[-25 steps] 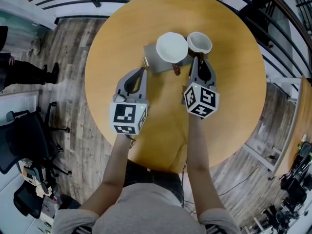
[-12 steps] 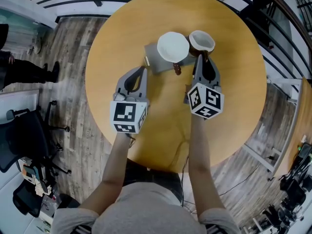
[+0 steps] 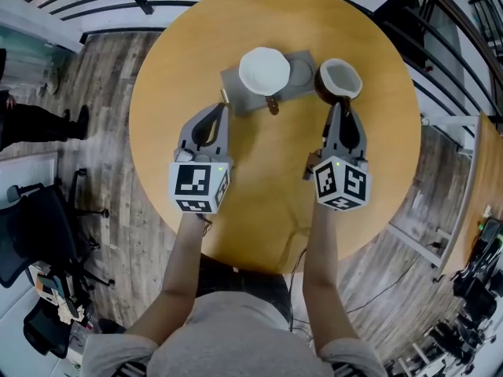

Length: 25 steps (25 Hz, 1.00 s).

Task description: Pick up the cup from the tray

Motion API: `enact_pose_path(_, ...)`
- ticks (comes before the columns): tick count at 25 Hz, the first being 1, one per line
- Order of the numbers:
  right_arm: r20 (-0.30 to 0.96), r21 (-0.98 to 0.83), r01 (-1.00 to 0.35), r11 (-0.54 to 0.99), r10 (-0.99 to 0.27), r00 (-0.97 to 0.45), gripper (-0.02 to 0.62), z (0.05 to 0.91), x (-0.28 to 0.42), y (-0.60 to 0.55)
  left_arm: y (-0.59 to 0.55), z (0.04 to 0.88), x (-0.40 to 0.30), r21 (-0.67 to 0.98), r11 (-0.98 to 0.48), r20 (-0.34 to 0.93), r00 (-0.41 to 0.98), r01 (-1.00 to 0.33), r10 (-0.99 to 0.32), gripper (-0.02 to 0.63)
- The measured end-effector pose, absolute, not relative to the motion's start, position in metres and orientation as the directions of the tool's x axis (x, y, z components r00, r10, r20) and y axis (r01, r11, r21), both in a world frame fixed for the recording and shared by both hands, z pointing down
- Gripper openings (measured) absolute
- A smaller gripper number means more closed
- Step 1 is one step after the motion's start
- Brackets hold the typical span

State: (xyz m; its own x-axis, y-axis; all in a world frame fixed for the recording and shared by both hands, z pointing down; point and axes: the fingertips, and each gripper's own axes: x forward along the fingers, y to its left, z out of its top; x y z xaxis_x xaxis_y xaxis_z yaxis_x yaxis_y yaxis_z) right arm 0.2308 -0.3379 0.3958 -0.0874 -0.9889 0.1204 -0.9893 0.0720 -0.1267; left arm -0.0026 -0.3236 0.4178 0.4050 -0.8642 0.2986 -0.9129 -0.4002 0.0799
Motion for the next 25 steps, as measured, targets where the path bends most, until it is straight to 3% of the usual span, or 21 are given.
enact_pose_path(8,0.171,-0.174,-0.985,-0.018,-0.985,-0.012,0.046,0.42,0.264,-0.304,-0.308,0.416,0.014,0.076,-0.437,0.299,0.439,-0.896,-0.848,0.008)
enact_pose_path(25,0.319,-0.179,-0.982,-0.067,-0.948,0.007,0.046,0.5,0.273,-0.293,-0.294,0.411,0.014,0.05,-0.45,0.289,0.444,-0.892,-0.848,0.008)
